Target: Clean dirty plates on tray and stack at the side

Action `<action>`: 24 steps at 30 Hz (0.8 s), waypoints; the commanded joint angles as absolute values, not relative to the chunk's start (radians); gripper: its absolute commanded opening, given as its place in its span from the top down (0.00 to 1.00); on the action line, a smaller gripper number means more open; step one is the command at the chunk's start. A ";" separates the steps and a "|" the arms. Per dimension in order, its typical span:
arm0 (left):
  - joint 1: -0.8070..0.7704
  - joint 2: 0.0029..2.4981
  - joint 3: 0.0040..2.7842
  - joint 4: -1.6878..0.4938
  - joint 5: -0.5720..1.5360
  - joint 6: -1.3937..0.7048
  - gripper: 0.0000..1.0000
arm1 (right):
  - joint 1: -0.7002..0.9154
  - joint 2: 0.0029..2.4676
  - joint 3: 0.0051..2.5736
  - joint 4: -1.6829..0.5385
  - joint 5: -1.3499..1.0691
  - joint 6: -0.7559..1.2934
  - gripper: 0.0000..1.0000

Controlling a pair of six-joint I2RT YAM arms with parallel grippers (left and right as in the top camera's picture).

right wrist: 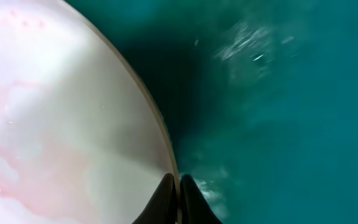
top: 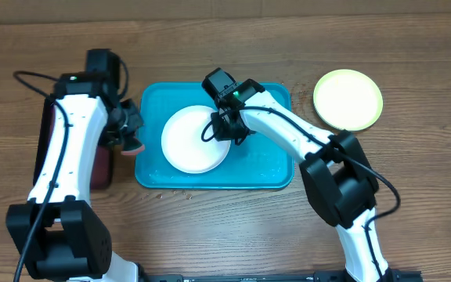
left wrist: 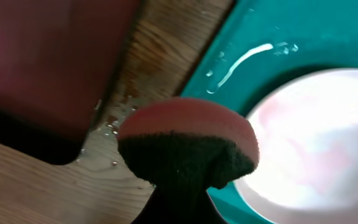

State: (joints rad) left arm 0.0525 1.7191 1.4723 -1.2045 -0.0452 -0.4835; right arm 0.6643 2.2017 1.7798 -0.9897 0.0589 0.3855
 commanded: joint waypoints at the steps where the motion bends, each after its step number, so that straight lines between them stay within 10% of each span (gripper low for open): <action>1: 0.097 1.700 1.466 -1.208 -0.032 -0.444 0.96 | 0.709 2.082 1.783 -0.994 0.310 0.331 0.96; 24: 0.146 1.701 1.435 -1.205 -0.032 -0.426 0.96 | 0.966 1.945 1.783 -0.929 1.101 -0.110 0.96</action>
